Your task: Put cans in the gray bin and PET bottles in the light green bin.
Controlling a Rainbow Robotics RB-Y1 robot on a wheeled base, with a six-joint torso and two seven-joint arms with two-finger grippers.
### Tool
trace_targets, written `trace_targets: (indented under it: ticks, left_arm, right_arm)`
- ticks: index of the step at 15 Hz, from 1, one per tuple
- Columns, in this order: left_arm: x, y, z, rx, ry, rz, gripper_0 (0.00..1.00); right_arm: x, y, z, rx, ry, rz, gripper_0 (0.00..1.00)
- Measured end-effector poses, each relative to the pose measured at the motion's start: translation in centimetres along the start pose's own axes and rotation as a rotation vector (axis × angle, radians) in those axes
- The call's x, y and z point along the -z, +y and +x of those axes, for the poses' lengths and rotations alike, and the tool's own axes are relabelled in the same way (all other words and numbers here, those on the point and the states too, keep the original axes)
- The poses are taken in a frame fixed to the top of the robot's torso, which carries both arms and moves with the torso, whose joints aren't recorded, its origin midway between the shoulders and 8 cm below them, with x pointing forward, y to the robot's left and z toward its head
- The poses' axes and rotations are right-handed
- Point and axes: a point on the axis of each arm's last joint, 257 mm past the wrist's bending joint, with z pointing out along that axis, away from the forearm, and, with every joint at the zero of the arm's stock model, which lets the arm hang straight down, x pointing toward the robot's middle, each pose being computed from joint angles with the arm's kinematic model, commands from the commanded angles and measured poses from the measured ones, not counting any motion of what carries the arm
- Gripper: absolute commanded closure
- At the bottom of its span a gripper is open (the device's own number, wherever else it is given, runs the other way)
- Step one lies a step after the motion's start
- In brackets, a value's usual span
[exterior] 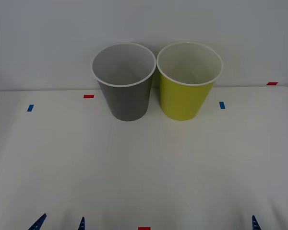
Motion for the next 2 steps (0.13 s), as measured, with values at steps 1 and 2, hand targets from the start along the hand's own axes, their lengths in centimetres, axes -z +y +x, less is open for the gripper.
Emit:
trace_targets:
  ticks: [1,2]
  left_arm:
    - [0.00,0.00,0.00,0.000,0.000,0.000,0.00]
    - [0.00,0.00,0.00,0.000,0.000,0.000,0.00]
  right_arm:
    - [0.00,0.00,0.00,0.000,0.000,0.000,0.12]
    - [0.00,0.00,0.00,0.000,0.000,0.000,0.12]
